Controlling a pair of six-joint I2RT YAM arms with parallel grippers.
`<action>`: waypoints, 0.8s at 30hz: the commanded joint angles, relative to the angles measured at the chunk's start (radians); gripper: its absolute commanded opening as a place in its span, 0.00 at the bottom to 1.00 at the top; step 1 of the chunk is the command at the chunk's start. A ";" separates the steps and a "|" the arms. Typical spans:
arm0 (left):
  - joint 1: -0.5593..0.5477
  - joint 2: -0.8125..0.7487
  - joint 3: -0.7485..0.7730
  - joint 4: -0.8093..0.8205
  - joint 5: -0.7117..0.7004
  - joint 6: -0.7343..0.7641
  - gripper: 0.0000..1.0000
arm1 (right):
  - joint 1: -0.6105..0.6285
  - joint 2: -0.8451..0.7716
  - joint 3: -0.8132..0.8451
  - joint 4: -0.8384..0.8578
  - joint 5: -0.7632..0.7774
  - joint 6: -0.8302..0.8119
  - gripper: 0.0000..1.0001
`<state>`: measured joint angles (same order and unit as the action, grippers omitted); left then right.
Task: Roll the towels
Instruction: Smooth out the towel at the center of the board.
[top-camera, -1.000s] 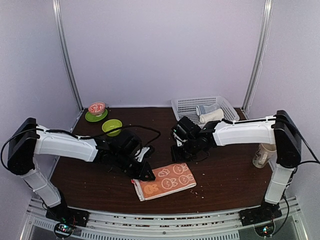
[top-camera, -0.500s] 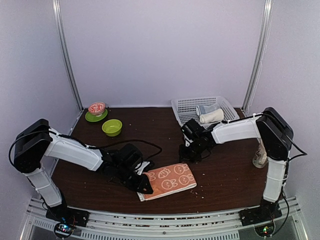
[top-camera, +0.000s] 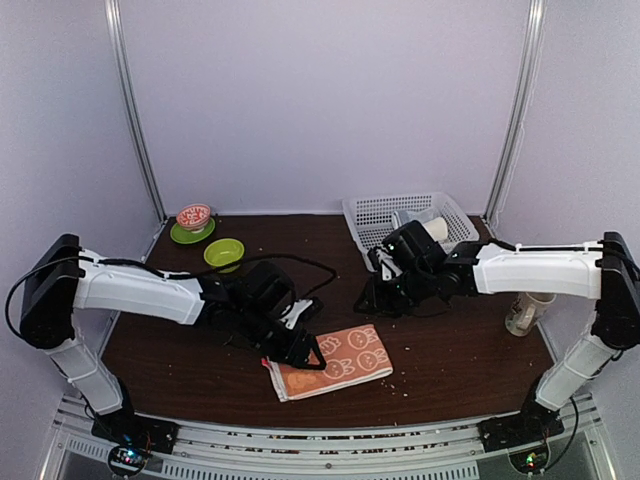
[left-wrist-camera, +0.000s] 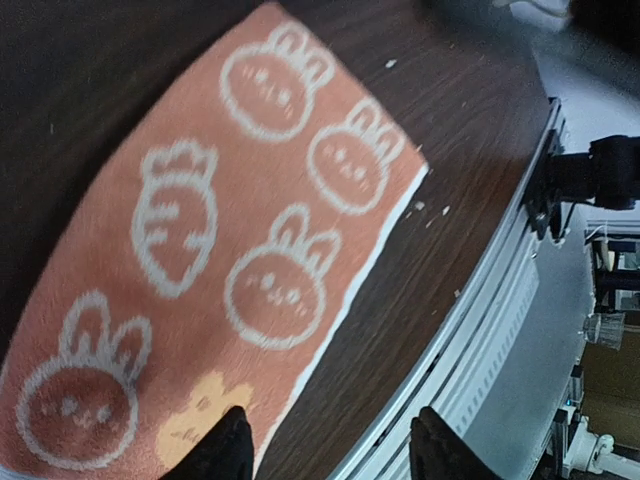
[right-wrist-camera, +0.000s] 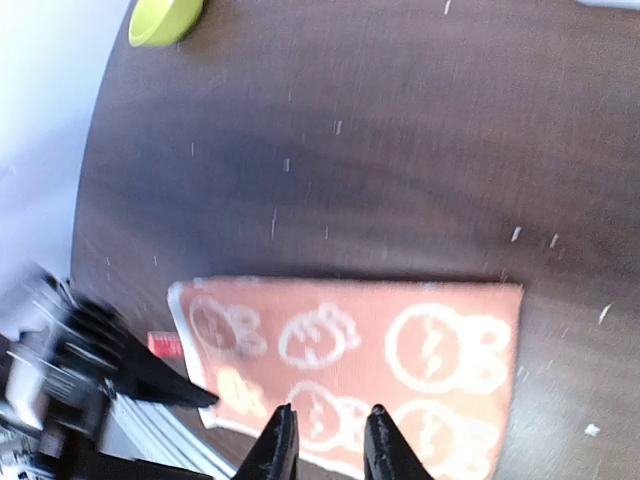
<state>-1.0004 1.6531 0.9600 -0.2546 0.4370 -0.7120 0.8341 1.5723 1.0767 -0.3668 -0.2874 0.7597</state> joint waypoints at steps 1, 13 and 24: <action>0.009 0.021 0.101 -0.021 -0.045 0.032 0.54 | 0.062 0.002 -0.151 0.048 -0.003 0.058 0.22; 0.102 0.126 0.121 -0.031 -0.072 0.056 0.45 | 0.102 -0.063 -0.422 0.153 0.022 0.167 0.20; 0.151 0.223 0.041 0.013 -0.102 0.067 0.29 | 0.103 -0.087 -0.461 0.134 0.038 0.165 0.20</action>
<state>-0.8646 1.8439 1.0317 -0.2630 0.3740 -0.6628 0.9318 1.4864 0.6453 -0.1940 -0.2867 0.9169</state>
